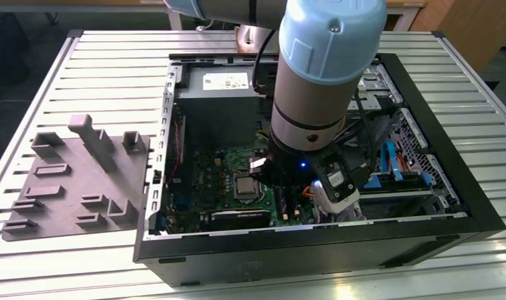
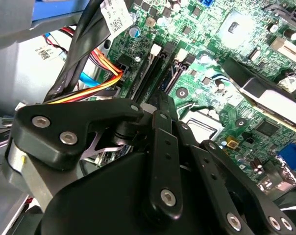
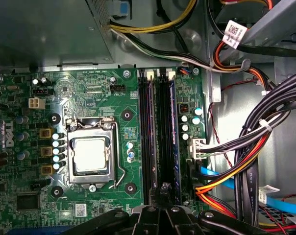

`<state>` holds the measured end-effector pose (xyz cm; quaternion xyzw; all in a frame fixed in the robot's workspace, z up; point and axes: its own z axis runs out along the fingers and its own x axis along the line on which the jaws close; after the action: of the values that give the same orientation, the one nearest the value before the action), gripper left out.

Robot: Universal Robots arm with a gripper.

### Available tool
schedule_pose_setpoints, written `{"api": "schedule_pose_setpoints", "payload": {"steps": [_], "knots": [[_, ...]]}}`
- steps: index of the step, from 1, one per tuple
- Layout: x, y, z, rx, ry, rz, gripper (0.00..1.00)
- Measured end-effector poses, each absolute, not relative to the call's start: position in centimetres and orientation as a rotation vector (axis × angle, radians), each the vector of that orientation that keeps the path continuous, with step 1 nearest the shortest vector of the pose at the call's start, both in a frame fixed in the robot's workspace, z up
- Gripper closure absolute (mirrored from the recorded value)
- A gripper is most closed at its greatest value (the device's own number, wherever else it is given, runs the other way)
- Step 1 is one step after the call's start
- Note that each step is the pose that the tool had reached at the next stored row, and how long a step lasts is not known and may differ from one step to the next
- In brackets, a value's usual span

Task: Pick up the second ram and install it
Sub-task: 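Press down the second ram until it locks into place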

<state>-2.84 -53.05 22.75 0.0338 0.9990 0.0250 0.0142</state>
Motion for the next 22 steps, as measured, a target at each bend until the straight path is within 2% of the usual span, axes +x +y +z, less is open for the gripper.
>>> {"api": "schedule_pose_setpoints", "payload": {"steps": [22], "knots": [[-2.86, -53.05, 22.0, 0.105, 3.11, 0.077, 0.89]]}}
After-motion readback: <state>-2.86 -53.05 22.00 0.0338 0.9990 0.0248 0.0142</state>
